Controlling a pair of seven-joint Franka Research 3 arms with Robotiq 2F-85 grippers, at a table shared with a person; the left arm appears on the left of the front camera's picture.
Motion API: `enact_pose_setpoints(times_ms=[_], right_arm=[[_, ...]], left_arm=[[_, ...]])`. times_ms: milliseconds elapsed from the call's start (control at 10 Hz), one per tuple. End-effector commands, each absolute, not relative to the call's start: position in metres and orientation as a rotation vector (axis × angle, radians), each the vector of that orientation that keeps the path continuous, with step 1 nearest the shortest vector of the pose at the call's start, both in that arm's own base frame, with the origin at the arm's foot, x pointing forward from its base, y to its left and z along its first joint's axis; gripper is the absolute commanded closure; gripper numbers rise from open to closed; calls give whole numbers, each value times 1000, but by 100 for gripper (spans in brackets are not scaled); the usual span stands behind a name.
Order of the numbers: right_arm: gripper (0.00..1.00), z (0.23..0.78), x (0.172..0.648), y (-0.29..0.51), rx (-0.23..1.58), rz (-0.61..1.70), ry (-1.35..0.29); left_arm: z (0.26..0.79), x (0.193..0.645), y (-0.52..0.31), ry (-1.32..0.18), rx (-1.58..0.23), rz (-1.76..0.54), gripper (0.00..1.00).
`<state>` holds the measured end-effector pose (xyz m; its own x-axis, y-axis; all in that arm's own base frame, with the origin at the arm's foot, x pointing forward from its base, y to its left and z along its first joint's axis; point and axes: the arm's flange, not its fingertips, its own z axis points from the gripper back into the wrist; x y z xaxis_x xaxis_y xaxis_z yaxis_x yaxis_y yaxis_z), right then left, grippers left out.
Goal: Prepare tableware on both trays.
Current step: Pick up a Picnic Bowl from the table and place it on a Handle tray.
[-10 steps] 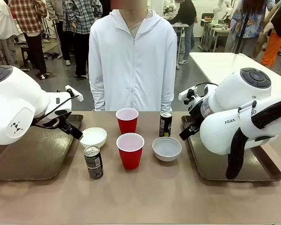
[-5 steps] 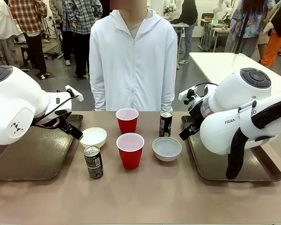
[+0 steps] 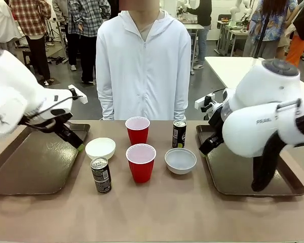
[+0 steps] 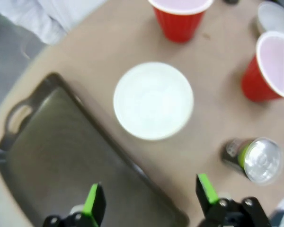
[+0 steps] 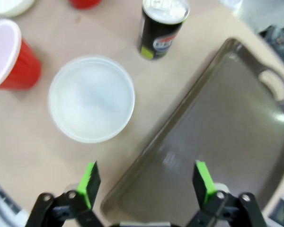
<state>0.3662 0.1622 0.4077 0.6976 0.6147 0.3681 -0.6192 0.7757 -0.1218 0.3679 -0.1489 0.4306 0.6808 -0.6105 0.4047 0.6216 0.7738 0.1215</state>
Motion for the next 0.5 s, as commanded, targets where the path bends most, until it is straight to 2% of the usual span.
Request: enact_pose_setpoints(times_ms=[0,200,400], right_arm=[[0,423,293,138,0,691,-341],[0,418,265,133,26,682,-278],[0,408,275,127,-24,640,-282]], left_arm=[[456,309,-115,-386,-74,-738,0],[463,287,-99,-320,-113,-733,0],[447,294,-95,-308,-116,-634,0]])
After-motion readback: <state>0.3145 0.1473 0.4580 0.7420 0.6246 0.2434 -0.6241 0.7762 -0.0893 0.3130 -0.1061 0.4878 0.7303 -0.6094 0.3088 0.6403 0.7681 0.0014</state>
